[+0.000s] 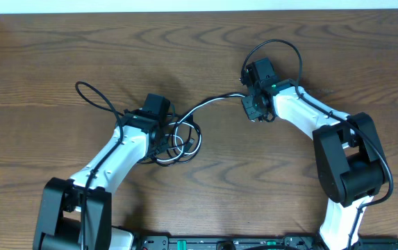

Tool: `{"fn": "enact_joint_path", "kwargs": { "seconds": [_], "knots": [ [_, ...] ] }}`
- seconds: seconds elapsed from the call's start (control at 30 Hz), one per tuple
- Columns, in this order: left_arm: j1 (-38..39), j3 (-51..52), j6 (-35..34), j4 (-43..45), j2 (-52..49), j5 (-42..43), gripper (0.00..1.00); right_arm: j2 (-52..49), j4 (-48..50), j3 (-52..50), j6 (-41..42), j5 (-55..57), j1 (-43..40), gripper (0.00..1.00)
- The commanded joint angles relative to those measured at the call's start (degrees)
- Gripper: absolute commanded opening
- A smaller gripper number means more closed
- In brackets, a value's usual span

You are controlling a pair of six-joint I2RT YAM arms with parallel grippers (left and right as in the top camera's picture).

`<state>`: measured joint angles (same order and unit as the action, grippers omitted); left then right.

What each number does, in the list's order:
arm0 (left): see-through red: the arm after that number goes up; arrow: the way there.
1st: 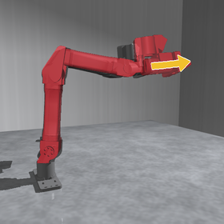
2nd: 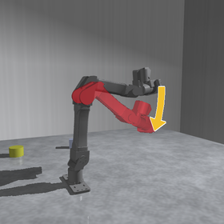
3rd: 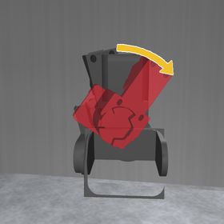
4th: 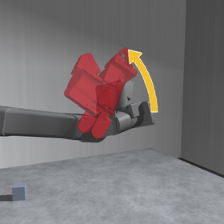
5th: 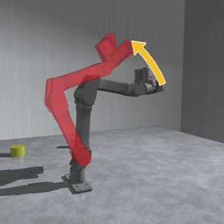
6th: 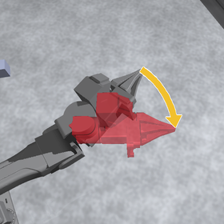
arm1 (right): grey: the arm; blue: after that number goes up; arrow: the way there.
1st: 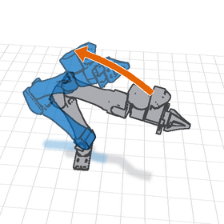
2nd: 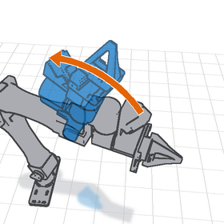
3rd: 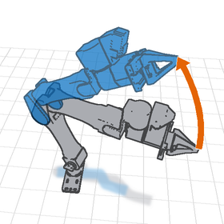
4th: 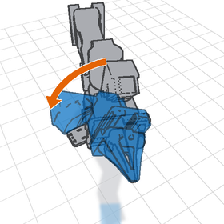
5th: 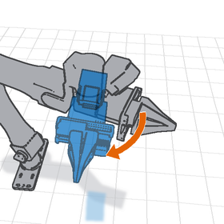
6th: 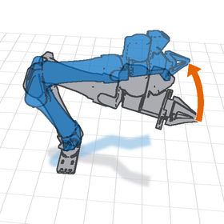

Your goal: Untangle cables

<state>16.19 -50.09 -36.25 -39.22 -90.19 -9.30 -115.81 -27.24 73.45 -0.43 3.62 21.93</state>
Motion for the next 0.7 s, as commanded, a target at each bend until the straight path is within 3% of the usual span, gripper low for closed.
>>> {"fn": "enact_joint_path", "kwargs": {
  "seconds": [0.0, 0.4, 0.5, 0.67],
  "knots": [
    [-0.22, 0.94, -1.60, 0.42, -2.10, -0.11, 0.35, -3.15, -0.46, -2.01, 0.85, 0.92, -0.11, 0.01],
    [-0.28, 1.27, 0.48, 3.04, -5.60, -0.11, 0.48, -3.15, -0.37, -2.01, 0.83, 0.92, -0.09, 0.01],
    [-0.94, -1.66, 6.21, -0.79, -4.66, -0.13, 0.48, -3.15, -0.04, -2.01, 0.83, 0.92, -0.09, 0.01],
    [-1.64, -6.16, 6.16, -4.87, -1.27, -0.02, 0.49, -3.15, 0.22, -2.01, 0.83, 0.94, -0.09, 0.01]
  ]
}}
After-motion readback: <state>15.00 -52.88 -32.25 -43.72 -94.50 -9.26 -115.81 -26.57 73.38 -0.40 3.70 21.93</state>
